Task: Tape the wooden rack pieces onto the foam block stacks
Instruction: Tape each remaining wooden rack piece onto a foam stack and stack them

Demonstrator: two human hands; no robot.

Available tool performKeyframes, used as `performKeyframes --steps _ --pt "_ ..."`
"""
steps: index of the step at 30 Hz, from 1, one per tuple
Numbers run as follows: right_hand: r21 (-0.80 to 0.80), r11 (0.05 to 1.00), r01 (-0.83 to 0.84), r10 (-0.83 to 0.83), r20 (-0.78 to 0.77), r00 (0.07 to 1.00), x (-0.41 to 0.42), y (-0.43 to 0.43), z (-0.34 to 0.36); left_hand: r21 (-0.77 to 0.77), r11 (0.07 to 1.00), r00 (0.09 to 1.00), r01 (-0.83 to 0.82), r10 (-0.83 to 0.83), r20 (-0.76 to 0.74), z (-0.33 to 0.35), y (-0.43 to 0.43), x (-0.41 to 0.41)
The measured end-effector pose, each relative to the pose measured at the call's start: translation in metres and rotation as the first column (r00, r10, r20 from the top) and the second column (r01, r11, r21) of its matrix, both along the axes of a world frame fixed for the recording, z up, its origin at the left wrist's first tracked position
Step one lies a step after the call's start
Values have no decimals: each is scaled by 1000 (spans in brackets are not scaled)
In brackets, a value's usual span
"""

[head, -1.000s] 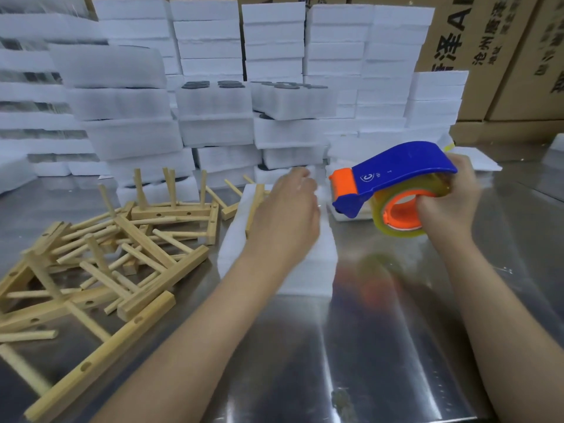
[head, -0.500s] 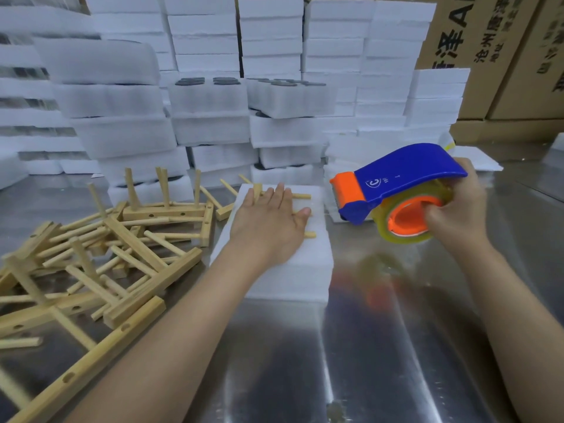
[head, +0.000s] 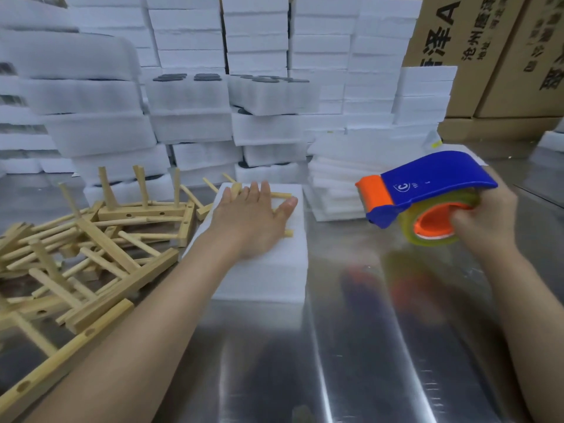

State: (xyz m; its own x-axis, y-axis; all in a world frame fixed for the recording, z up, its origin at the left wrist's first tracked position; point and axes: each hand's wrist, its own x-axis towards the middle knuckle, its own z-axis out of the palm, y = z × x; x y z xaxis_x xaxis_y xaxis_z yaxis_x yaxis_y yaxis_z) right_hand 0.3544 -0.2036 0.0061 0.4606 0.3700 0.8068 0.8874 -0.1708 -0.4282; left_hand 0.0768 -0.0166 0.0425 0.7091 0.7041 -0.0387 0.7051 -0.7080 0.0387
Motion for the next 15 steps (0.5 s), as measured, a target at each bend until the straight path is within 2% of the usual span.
performKeyframes --steps 2,4,6,8,11,15 --pt "-15 1000 -18 19 16 1000 1 1 -1 22 1000 1000 4 -3 -23 15 -2 16" --pt "-33 999 -9 11 34 999 1 3 0 40 998 987 53 -58 150 23 -10 38" --pt "-27 1000 -9 11 58 998 -1 2 0 58 981 924 183 -192 330 17 -22 61" --pt "-14 1000 -22 23 71 997 -1 0 1 66 967 892 246 -252 375 3 -31 74" --pt "-22 998 -52 54 83 995 -4 -2 4 47 971 907 233 -235 351 -13 -29 79" --pt "-32 996 -86 90 156 984 -8 -4 7 -10 989 877 147 -126 463 -15 -25 78"
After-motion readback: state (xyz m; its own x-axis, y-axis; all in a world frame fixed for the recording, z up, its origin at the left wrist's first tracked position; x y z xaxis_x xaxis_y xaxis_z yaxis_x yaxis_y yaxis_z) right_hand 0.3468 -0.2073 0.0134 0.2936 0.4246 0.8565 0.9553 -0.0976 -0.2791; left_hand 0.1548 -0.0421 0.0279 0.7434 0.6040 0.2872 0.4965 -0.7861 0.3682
